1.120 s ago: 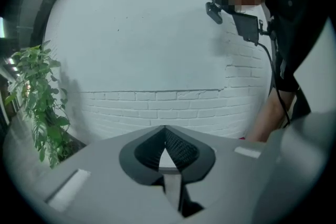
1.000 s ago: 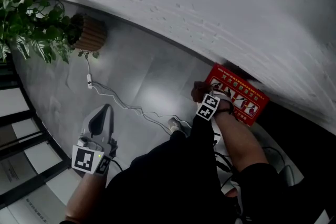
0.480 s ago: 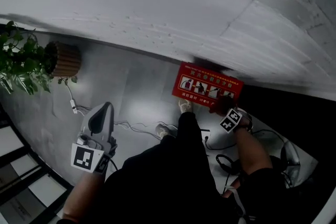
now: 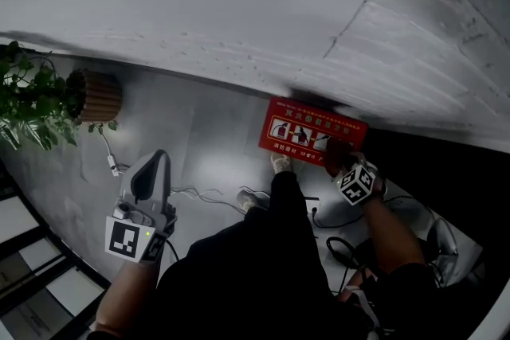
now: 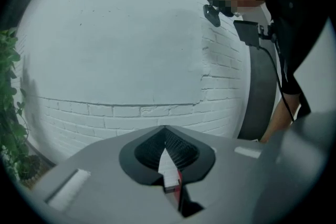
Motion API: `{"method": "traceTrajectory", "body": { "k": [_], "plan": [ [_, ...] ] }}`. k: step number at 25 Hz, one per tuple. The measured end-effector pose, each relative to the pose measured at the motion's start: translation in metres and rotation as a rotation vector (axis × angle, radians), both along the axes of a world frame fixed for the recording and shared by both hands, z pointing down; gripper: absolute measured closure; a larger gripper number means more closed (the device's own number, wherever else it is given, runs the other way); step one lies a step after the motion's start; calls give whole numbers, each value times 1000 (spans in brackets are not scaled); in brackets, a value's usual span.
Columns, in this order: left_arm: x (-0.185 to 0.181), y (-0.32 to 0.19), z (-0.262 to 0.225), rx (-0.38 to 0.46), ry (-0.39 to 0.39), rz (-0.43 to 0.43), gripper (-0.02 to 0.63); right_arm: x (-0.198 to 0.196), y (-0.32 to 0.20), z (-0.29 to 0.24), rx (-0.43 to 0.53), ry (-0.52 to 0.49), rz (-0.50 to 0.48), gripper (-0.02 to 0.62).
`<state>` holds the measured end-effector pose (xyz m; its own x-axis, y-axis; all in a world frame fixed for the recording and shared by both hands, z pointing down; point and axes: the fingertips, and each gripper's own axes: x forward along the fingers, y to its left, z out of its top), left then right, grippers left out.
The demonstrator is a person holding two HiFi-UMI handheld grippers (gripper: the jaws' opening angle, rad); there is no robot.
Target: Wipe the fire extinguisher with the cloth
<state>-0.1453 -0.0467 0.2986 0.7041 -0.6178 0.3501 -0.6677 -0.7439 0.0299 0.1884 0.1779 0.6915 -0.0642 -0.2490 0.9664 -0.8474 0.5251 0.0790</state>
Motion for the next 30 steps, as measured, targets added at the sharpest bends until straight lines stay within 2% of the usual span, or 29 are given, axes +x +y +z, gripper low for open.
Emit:
{"method": "traceTrajectory", "body": {
  "k": [3, 7, 9, 13, 15, 16, 17, 18, 19, 22, 26, 28, 30],
  "plan": [
    [-6, 2, 0, -4, -6, -27, 606, -40, -59, -6, 73, -64, -32, 543],
    [-22, 5, -5, 8, -16, -71, 606, -60, -104, 2, 60, -107, 19, 543],
    [-35, 7, -4, 8, -19, -107, 606, -55, -108, 13, 27, -88, 52, 542],
    [-50, 19, 10, -34, -23, -147, 606, -35, -83, 44, -71, -33, 154, 529],
    [-50, 27, 18, -61, -17, -148, 606, -33, -76, 46, -77, -47, 187, 509],
    [-48, 30, 21, -68, -17, -142, 606, -36, -75, 43, -68, -69, 197, 482],
    [-45, 32, 23, -72, -19, -133, 606, -40, -76, 38, -53, -96, 202, 430],
    [-41, 32, 25, -73, -17, -125, 606, -43, -79, 30, -30, -119, 204, 389],
    [-36, 32, 26, -73, -10, -118, 606, -44, -81, 20, 5, -132, 207, 374],
    [-12, 32, 23, -59, 26, -83, 606, -38, -85, -21, 145, -147, 242, 374],
    [25, 32, 18, -20, 69, 28, 606, -16, -71, -90, 381, -168, 378, 375],
    [46, 33, 21, -13, 102, 101, 606, 2, -57, -126, 512, -173, 464, 387],
    [67, 44, 20, -5, 130, 191, 606, 13, -39, -161, 627, -186, 540, 439]
  ]
}}
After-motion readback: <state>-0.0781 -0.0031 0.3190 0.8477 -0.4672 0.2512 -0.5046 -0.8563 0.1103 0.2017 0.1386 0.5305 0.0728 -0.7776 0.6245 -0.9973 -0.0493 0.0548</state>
